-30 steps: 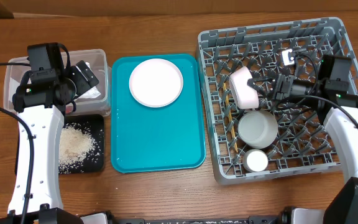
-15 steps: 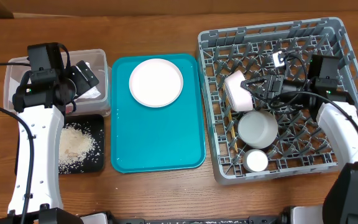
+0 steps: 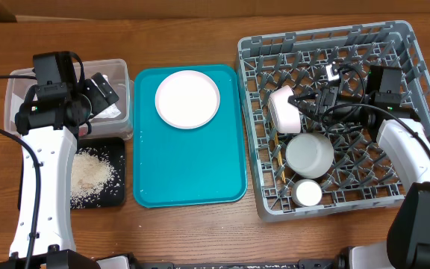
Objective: Sort waste into correct bins and load items into the dishwasher
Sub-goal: 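Stand the pink plate upright in the rack slots and release, then move the right gripper to the large white plate and grasp its edge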
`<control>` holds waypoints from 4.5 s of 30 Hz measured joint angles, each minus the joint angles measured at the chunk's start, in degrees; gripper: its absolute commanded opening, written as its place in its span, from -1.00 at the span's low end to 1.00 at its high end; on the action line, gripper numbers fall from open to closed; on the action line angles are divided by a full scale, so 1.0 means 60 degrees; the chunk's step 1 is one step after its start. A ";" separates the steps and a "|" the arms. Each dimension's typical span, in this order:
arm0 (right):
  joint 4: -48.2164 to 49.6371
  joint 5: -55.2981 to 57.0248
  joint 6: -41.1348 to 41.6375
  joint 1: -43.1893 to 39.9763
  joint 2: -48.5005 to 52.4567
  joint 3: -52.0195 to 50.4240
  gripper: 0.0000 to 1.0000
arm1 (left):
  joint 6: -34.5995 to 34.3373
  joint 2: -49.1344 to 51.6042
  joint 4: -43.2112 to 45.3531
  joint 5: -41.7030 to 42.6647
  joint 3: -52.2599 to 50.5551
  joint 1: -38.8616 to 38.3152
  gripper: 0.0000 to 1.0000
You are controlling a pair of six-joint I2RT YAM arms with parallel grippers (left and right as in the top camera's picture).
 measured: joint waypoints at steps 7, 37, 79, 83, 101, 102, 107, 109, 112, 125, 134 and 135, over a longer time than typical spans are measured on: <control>0.0138 0.0667 0.0670 0.0000 0.0004 0.0033 -0.91 | 0.0000 0.0000 0.0000 0.0000 0.0000 0.0000 1.00; 0.0026 0.3107 0.1304 -0.0645 0.0138 0.0029 0.01 | 0.0000 0.0000 0.0000 0.0000 0.0000 0.0000 1.00; 0.3985 1.1817 -0.3708 0.9103 0.0634 0.0860 0.38 | 0.0000 0.0000 0.0004 0.0000 0.0000 0.0000 1.00; 0.4914 1.2120 -0.4648 0.9198 0.1738 0.0885 0.38 | 0.0000 0.0000 0.0004 -0.0004 0.0000 0.0000 1.00; 0.5548 1.2258 -0.5351 0.8688 0.4266 0.0885 0.07 | 0.0000 0.0000 0.0004 0.0000 0.0000 0.0000 1.00; 0.5519 1.2218 -0.5380 0.8688 0.4295 0.0885 0.03 | 0.0000 0.0000 0.0004 0.0000 0.0000 0.0000 0.99; 0.5348 1.2054 -0.5355 0.8688 0.4299 0.0903 -0.28 | 0.0000 0.0000 0.0000 0.0000 0.0000 0.0000 1.00; 0.5311 1.2014 -0.5348 0.8692 0.4299 0.0907 -0.33 | 0.0000 0.0000 0.0000 0.0000 0.0000 0.0000 1.00; 0.5180 1.1981 -0.5166 0.8692 0.4299 0.0914 -0.38 | 0.0000 0.0000 0.0000 0.0000 0.0000 0.0000 0.99; 0.5122 1.1697 -0.4615 0.8717 0.4295 0.0962 -0.92 | 0.0000 -0.0004 0.0000 0.0000 0.0000 0.0000 1.00; 0.4787 1.1584 -0.4601 0.8717 0.3982 0.0984 -0.92 | 0.0000 -0.0004 0.0000 0.0000 0.0000 0.0000 1.00; 0.4768 1.1566 -0.4590 0.8717 0.3916 0.0984 -0.92 | 0.0000 0.0000 0.0004 0.0000 0.0000 0.0000 1.00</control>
